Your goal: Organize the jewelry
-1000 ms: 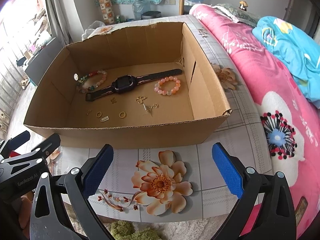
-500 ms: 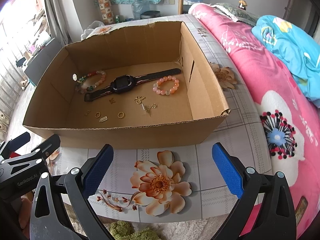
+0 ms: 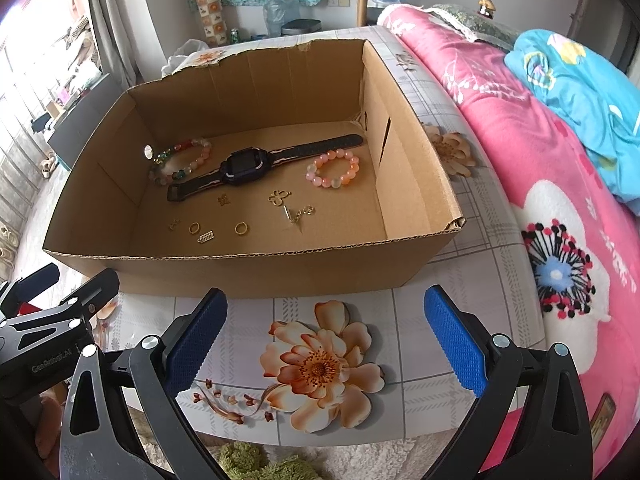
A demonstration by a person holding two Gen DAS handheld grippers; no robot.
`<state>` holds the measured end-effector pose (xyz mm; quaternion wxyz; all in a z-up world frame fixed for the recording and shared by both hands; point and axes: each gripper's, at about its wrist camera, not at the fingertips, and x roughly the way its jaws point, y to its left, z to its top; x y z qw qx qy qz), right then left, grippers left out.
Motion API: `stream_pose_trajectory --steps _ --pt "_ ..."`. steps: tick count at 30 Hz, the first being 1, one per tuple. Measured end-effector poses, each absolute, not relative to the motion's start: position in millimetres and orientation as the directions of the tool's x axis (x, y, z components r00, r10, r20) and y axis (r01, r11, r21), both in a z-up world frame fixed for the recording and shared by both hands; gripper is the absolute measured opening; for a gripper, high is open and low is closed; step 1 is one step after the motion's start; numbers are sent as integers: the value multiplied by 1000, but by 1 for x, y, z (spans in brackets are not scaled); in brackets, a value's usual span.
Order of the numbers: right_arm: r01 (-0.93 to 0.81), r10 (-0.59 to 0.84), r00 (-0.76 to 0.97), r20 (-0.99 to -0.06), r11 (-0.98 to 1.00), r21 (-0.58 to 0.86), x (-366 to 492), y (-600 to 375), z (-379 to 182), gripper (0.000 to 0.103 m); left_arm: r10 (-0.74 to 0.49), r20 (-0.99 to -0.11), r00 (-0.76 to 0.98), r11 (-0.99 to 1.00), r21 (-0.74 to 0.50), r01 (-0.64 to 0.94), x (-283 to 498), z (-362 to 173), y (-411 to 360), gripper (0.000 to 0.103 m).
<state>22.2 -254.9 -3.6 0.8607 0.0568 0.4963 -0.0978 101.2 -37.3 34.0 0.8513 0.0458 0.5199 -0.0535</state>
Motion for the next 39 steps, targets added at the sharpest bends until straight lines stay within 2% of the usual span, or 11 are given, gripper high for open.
stream_pose_trajectory --steps 39 --pt "212 -115 483 -868 977 -11 25 -247 -5 95 -45 -893 447 990 18 136 101 34 -37 97"
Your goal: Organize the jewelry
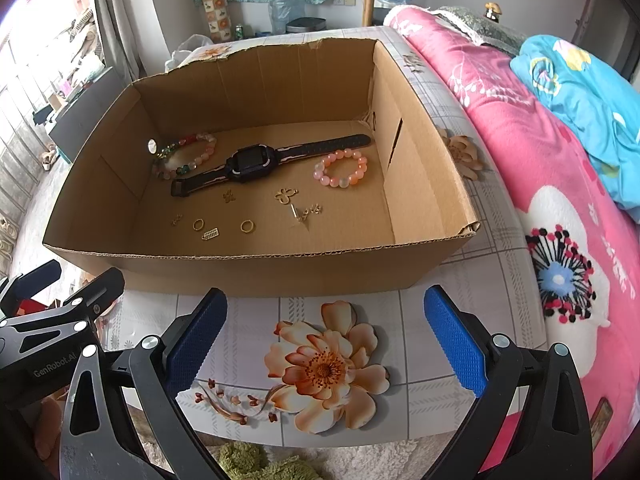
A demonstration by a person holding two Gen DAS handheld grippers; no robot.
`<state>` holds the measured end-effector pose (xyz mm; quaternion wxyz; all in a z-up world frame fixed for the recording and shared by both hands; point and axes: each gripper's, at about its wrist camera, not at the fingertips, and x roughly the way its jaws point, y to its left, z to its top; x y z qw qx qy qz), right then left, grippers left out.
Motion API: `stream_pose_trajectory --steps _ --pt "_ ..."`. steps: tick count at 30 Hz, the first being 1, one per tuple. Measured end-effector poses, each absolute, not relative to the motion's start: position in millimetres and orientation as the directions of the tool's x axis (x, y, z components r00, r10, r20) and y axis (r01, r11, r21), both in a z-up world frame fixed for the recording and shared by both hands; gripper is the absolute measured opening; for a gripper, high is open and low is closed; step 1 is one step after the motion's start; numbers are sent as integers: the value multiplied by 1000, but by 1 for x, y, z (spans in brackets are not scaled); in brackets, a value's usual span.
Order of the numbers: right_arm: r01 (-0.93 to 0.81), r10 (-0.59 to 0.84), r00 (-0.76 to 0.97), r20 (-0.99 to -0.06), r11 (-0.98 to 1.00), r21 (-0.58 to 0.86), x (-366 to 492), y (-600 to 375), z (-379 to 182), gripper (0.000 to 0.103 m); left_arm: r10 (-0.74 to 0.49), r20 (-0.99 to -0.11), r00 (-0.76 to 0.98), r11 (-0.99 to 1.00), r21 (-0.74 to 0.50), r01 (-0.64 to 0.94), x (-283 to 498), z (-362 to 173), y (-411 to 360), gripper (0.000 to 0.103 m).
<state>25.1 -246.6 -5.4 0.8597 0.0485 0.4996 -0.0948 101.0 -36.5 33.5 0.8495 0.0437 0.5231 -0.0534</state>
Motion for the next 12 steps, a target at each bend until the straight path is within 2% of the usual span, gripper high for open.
stream_pose_trajectory --steps 12 --pt "209 -114 483 -868 978 -12 25 -247 -5 95 -48 -896 441 989 18 144 100 30 -40 97"
